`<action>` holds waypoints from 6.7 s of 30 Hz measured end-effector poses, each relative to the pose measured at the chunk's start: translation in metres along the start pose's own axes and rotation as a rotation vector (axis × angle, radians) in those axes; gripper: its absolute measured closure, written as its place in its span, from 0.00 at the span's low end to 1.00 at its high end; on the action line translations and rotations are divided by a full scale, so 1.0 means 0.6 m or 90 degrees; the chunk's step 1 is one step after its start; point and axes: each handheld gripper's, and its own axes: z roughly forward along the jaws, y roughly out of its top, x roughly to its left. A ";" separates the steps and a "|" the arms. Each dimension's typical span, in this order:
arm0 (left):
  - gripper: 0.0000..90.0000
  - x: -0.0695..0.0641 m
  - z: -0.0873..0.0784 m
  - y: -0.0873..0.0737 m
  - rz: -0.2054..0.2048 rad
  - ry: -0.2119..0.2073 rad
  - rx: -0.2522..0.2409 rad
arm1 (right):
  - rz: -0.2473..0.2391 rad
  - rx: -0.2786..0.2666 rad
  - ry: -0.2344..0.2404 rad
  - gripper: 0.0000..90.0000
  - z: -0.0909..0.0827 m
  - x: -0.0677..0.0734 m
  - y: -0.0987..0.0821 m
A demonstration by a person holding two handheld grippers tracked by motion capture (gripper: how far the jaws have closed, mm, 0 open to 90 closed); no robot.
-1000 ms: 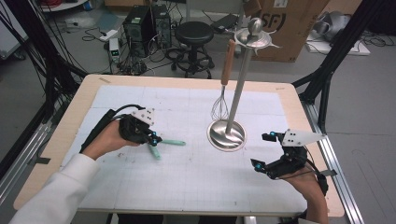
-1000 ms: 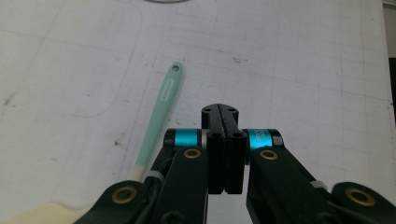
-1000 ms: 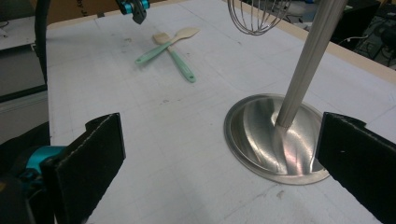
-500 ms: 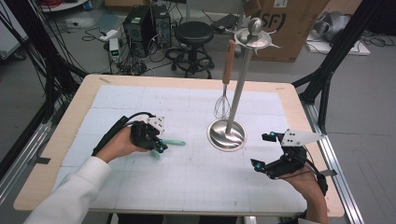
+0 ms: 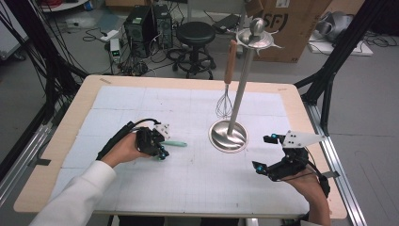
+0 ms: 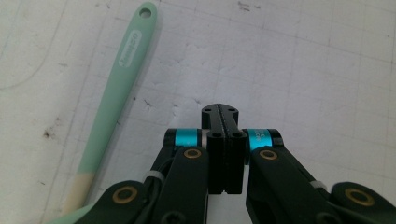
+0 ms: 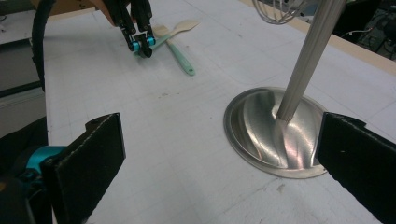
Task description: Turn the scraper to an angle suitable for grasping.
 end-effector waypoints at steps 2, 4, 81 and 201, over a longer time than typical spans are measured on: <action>1.00 0.000 -0.001 -0.001 0.000 -0.002 0.003 | 0.000 0.000 0.001 0.01 0.000 0.000 0.000; 1.00 0.001 -0.005 -0.006 -0.001 0.000 0.009 | 0.001 0.001 0.000 0.01 0.000 -0.001 -0.002; 0.21 -0.006 -0.135 -0.102 -0.129 0.174 -0.056 | 0.014 0.006 0.005 0.01 0.008 -0.002 -0.007; 0.83 -0.019 -0.132 -0.072 -0.085 0.153 -0.043 | 0.007 0.000 0.016 0.01 0.004 0.001 -0.004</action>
